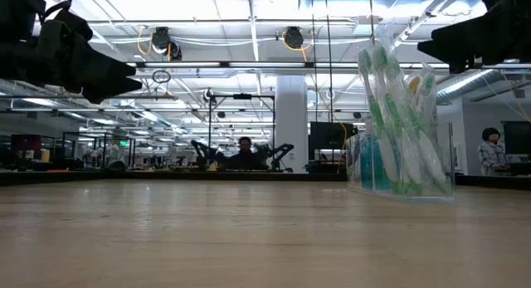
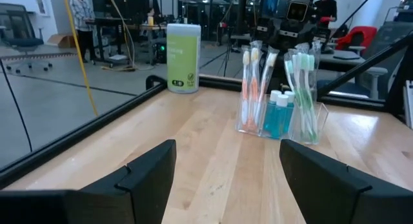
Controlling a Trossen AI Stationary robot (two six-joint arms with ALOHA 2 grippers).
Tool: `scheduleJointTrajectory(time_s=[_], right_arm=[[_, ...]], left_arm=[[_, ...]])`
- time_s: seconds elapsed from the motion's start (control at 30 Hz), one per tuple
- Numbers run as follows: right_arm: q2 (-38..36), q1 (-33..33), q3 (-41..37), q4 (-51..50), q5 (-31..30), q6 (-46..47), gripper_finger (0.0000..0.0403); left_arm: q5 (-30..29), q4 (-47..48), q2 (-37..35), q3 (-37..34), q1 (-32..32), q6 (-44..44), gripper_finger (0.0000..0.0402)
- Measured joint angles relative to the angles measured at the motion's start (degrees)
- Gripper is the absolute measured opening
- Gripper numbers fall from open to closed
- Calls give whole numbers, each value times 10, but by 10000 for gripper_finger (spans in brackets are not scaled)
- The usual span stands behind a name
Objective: Pick & Place toothbrushing station
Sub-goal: Return to Home Position
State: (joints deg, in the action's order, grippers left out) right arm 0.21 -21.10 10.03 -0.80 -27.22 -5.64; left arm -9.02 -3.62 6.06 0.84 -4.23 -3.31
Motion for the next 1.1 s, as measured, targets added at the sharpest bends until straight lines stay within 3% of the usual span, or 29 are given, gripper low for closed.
scheduleJointTrajectory(time_s=[0.3,1.1], right_arm=[[-1,0,-70,121,2,-23,204],[1,0,-74,79,19,15,204]], left_arm=[[1,6,0,0,0,-1,283],[0,0,0,0,0,6,283]])
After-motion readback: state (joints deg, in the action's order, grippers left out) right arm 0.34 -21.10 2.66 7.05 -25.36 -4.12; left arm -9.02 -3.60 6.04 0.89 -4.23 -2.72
